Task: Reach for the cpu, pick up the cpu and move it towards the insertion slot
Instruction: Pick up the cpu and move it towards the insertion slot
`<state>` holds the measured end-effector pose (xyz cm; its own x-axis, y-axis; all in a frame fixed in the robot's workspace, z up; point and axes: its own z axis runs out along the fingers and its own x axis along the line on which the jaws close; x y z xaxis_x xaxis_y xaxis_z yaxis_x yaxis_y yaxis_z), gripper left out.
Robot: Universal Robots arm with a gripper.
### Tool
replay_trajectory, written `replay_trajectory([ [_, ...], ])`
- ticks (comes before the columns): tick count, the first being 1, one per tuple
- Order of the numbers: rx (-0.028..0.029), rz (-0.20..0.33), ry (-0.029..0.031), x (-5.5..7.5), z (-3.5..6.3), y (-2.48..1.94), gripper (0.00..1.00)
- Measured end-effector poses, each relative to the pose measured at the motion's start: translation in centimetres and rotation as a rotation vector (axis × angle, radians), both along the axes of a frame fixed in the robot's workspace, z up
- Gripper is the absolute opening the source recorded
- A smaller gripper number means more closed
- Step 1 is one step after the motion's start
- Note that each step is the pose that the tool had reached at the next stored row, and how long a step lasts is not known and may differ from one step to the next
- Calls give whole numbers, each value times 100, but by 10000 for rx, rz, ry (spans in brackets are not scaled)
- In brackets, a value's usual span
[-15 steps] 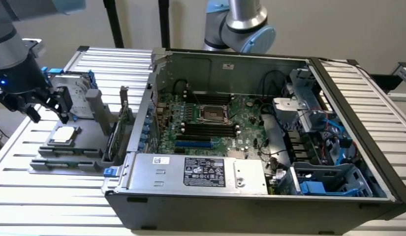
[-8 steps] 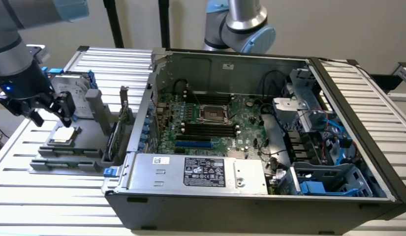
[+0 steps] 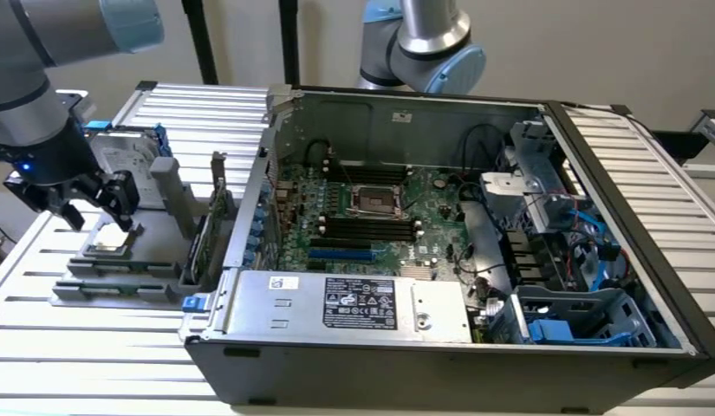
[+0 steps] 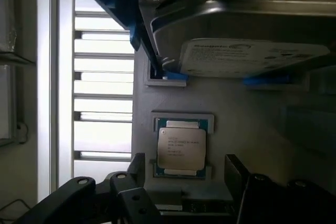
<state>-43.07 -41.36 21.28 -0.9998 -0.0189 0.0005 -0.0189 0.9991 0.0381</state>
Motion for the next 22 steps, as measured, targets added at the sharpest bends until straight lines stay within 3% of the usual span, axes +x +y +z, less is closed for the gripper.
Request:
replay_trajectory([
  [11,1,1,-1,4,-197,-5,71],
  [22,0,2,0,-23,-225,27,71],
])
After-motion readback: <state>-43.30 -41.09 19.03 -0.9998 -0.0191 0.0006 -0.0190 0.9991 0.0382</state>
